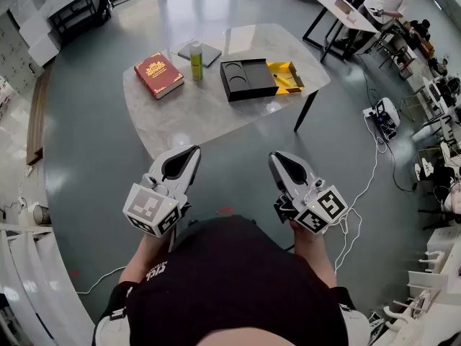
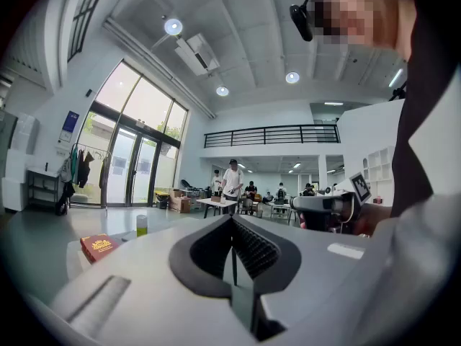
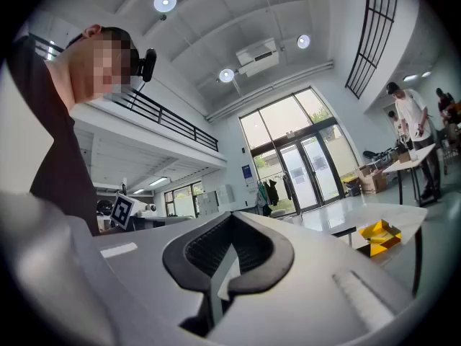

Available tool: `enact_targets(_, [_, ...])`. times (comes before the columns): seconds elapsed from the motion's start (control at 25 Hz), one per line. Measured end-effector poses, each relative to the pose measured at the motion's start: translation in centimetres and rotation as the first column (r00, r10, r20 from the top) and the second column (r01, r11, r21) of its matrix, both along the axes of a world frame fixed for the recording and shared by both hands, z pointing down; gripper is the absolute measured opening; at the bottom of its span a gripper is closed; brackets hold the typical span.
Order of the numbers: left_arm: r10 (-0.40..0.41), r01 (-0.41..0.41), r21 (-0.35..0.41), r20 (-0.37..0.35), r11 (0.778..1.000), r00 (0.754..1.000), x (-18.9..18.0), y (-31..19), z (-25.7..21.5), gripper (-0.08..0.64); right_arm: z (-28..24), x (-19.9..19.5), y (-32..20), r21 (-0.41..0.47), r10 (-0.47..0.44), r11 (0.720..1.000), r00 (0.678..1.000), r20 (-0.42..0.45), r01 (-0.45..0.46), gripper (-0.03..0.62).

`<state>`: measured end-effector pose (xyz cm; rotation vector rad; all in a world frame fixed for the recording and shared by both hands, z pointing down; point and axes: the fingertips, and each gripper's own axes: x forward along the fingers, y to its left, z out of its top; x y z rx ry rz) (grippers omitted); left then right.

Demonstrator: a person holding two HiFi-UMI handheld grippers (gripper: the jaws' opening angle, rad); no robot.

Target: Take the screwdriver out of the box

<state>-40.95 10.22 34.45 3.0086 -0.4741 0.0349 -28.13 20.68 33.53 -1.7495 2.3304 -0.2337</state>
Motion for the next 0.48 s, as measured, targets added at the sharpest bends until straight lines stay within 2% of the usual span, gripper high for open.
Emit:
enact_targets(0.32, [0.012, -0.012, -0.004, 0.008, 1.000, 1.000, 1.1, 1.5, 0.4, 0.003, 0.4, 0.9, 1.4, -0.019, 0.014, 1.000, 1.000, 0.003, -0.014, 0.012])
enact_targets(0.48, [0.012, -0.012, -0.003, 0.013, 1.000, 1.000, 1.9, 2.5, 0.5, 0.003, 0.5, 1.0, 2.8, -0.014, -0.025, 1.000, 1.000, 0.004, 0.026, 0.014])
